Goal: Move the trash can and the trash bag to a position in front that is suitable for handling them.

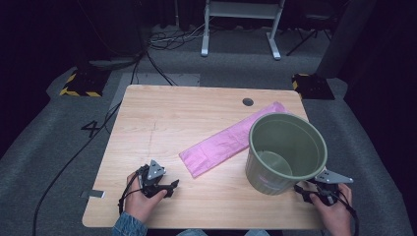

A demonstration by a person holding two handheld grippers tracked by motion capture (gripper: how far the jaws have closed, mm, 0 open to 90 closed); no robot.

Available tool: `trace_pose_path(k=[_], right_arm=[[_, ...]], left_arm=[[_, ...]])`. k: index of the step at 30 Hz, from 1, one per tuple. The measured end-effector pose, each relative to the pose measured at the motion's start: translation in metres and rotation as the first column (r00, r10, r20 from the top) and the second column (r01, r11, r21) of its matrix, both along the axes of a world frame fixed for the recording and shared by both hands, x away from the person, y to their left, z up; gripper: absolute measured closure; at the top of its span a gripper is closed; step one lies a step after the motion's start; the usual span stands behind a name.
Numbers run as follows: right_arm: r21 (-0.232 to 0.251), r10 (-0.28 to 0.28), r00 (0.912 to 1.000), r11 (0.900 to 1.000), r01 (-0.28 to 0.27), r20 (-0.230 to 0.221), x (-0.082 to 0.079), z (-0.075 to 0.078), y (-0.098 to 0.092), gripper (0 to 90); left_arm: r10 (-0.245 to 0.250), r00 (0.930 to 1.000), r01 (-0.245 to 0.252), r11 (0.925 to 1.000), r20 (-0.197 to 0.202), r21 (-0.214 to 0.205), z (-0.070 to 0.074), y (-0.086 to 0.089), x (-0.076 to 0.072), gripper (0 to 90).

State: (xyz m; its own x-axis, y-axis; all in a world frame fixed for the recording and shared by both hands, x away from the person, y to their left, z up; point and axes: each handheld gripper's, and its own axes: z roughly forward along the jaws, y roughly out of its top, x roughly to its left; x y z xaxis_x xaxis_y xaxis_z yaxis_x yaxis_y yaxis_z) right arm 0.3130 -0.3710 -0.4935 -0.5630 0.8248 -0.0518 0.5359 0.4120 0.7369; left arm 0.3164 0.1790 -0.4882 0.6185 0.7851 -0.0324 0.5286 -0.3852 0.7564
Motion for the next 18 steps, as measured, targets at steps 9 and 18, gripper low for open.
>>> trace_pose_path(k=[9,18], right_arm=[[0.039,-0.034,0.9985,0.9987,0.032,0.044,0.005,0.023,-0.009,37.6],[0.111,-0.085,0.9941,0.9909,0.077,0.068,0.029,0.04,-0.024,37.5]], left_arm=[[-0.034,0.9983,0.035,0.9993,0.046,-0.017,0.024,-0.016,0.008,27.3],[-0.092,0.9911,0.097,0.994,0.097,-0.05,0.039,-0.064,0.042,28.8]])
